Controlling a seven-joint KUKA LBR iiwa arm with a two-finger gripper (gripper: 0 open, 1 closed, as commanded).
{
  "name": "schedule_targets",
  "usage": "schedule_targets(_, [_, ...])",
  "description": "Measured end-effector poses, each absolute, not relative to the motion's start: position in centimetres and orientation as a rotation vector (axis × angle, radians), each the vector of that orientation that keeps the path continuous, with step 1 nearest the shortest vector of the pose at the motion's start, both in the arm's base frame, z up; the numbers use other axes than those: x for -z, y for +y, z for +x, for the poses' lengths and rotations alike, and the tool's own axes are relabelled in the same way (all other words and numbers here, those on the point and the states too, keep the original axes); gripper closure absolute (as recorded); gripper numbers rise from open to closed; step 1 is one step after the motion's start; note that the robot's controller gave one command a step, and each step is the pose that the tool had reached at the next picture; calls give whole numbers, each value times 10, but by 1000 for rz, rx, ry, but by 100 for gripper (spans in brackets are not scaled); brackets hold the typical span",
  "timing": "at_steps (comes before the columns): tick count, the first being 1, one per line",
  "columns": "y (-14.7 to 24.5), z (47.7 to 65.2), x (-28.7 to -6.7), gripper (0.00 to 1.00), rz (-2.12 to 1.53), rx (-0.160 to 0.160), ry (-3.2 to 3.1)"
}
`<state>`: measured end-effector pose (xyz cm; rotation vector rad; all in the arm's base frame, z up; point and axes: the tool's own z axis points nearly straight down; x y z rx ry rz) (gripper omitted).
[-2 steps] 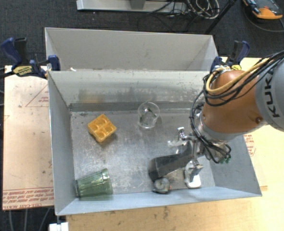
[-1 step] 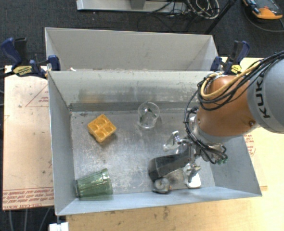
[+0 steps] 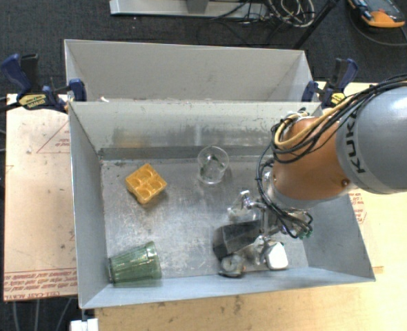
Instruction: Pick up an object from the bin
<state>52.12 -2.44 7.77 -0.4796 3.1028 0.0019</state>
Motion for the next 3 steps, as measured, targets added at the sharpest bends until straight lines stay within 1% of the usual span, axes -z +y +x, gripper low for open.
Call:
schedule_targets(1, [-26, 524, -77, 100, -504, -4, 3073])
schedule_targets(3, [-25, 524, -79, 100, -506, -4, 3076])
